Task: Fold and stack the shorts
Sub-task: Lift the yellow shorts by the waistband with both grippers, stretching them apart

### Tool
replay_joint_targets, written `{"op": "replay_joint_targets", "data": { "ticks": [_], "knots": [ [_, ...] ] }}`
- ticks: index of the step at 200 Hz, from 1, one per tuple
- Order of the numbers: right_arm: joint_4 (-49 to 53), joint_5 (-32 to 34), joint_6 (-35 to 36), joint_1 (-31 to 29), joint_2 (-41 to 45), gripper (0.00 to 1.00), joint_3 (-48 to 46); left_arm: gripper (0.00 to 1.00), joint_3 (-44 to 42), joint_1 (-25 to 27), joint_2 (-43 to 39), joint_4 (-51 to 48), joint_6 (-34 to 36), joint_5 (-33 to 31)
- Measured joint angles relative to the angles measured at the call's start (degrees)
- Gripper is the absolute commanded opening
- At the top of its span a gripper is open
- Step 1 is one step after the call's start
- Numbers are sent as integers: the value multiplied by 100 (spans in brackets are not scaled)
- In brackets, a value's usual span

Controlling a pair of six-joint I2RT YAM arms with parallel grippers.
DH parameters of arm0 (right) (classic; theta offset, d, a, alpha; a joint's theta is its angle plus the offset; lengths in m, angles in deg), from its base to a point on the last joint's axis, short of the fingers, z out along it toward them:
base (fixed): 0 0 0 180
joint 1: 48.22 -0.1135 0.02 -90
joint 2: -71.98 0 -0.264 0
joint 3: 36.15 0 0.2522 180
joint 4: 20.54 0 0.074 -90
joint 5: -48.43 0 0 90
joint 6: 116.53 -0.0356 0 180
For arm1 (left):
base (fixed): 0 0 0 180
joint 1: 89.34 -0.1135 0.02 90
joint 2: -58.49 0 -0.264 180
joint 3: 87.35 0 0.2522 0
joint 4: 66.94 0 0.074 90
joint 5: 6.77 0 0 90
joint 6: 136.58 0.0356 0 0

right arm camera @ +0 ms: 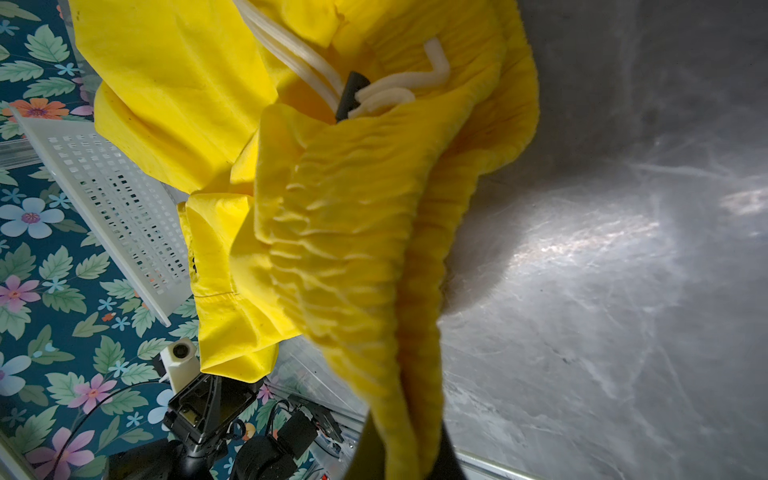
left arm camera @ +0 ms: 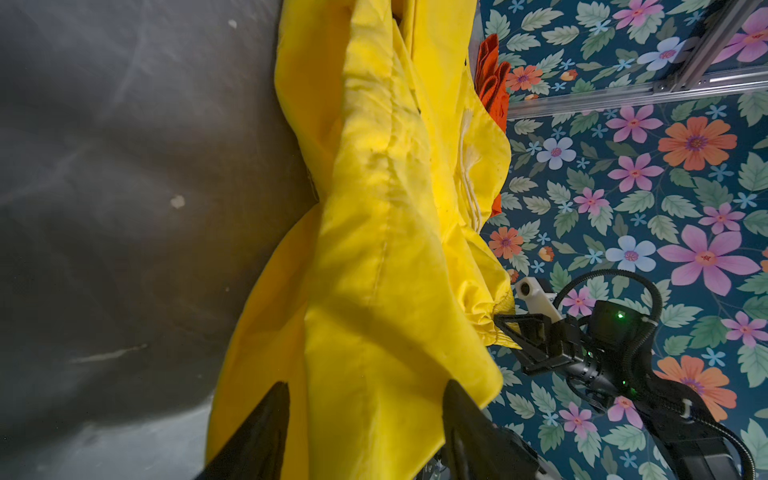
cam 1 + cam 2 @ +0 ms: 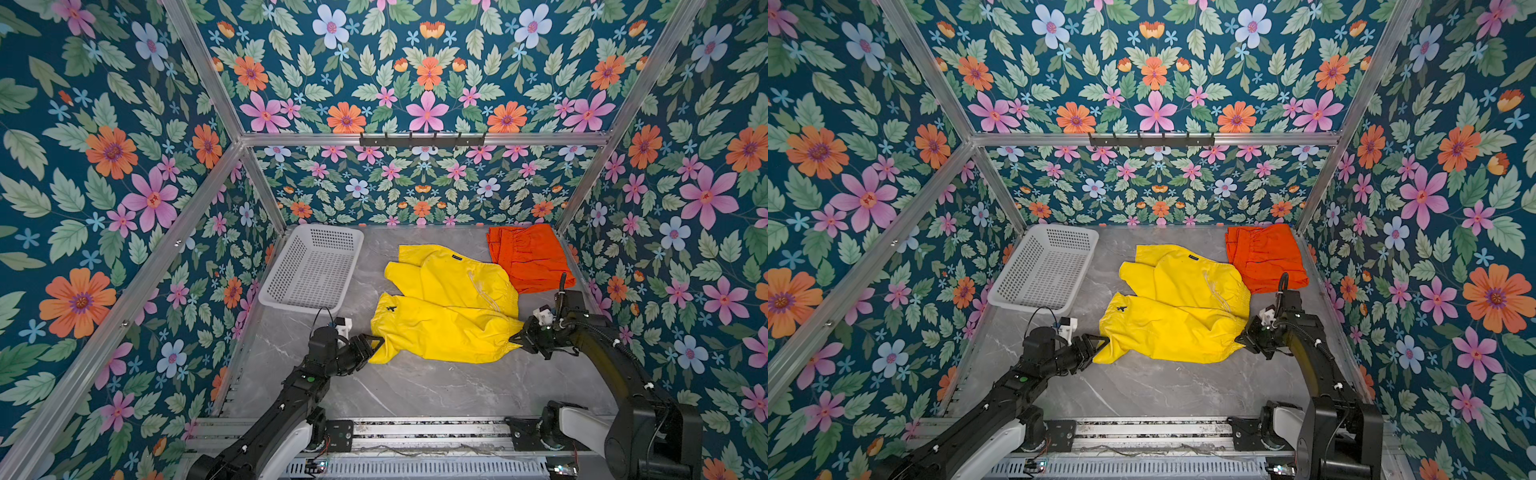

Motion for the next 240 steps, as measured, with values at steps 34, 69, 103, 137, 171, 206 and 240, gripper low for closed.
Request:
{"op": "replay_joint_targets", "data": {
  "ticks": [34,69,103,137,171,206,240],
  "knots": [
    [9,-11,-4,0,85,0,20,7,114,0,-22,133,-98,109],
    [131,-13,-4,7,275,0,426,1,1572,-37,-411,-1233,752,-476],
    [328,-98,0,72,374,0,1331,0,3480,-170,9,-2881,2107,-1624],
    [575,-358,153,254,350,0,2640,0,5101,-350,682,-4013,3366,-2592],
    [634,-1106,199,551,334,0,3733,0,6218,-577,1054,-4614,4288,-3259],
    [520,-2190,-7,588,503,0,3851,0,6452,-625,772,-4931,4828,-3856],
    [-177,-2863,-820,542,863,0,3383,0,6218,-632,562,-4944,5095,-4236]
  ]
}}
